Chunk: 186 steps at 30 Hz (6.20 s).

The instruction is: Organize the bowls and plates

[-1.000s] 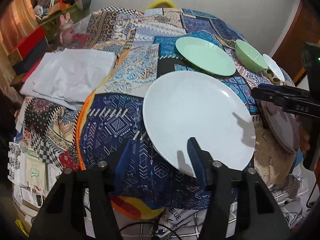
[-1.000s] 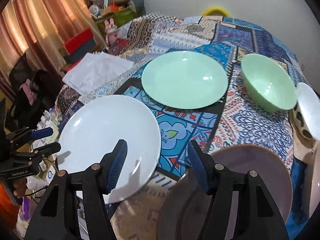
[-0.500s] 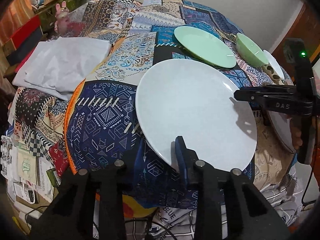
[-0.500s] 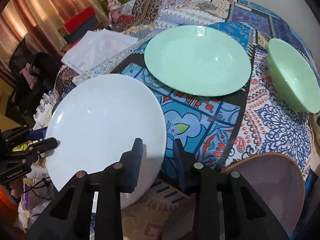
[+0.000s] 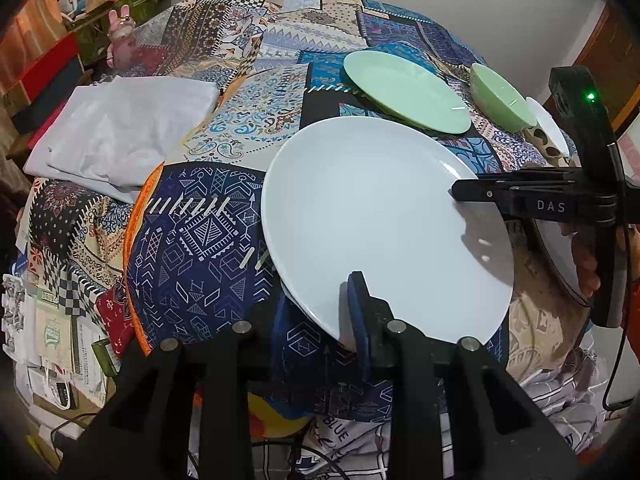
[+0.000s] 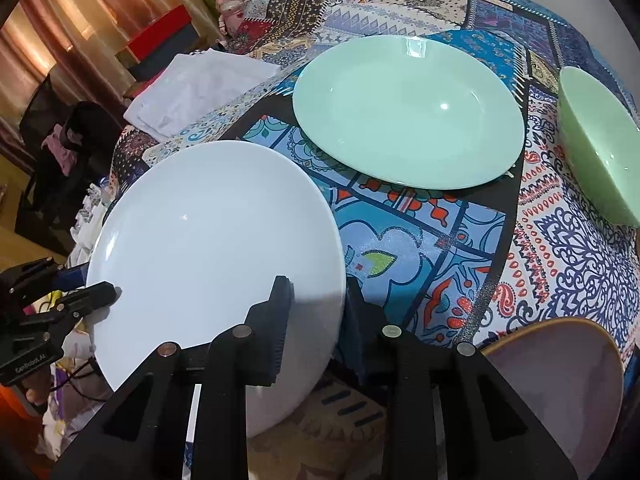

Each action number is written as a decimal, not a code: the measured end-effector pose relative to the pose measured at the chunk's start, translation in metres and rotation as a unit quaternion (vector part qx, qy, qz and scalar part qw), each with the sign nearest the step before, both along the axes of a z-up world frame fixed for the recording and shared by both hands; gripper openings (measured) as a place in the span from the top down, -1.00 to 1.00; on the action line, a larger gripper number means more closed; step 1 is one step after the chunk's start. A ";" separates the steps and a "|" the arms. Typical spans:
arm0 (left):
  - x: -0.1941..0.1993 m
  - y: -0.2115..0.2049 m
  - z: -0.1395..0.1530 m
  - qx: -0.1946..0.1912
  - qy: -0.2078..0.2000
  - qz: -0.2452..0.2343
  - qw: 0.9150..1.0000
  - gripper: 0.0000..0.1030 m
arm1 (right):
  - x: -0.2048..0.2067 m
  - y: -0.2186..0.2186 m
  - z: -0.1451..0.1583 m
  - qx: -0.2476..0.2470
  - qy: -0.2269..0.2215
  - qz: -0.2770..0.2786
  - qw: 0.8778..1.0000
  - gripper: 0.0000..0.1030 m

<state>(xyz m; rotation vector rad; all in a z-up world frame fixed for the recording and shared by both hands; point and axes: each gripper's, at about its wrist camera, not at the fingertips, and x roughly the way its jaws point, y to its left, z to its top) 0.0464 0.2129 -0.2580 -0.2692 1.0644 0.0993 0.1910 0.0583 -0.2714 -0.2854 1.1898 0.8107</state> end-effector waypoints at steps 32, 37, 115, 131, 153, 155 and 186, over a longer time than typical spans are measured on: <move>0.008 -0.020 0.041 0.003 -0.042 0.009 0.999 0.43 | -0.008 -0.048 0.049 0.077 -0.033 -0.061 0.995 0.52; 0.012 -0.034 0.051 0.006 -0.054 -0.003 0.999 0.43 | -0.009 -0.066 0.058 0.086 -0.043 -0.075 0.993 0.52; 0.084 -0.192 0.020 0.022 0.017 -0.165 0.986 0.40 | -0.030 -0.246 0.033 0.110 -0.011 -0.234 0.966 0.52; 0.097 -0.197 0.012 0.024 0.021 -0.173 0.984 0.36 | -0.034 -0.249 0.037 0.104 -0.024 -0.234 0.966 0.49; 0.087 -0.180 0.047 0.057 -0.050 -0.158 0.984 -0.14 | -0.035 -0.227 0.070 0.093 -0.095 -0.208 0.969 0.35; 0.088 -0.170 0.054 0.067 -0.066 -0.147 0.985 -0.20 | -0.031 -0.218 0.072 0.090 -0.100 -0.199 0.971 0.26; 0.195 0.005 0.014 0.065 -0.062 -0.021 0.996 -0.46 | 0.079 -0.068 0.038 0.053 -0.068 -0.123 0.989 0.02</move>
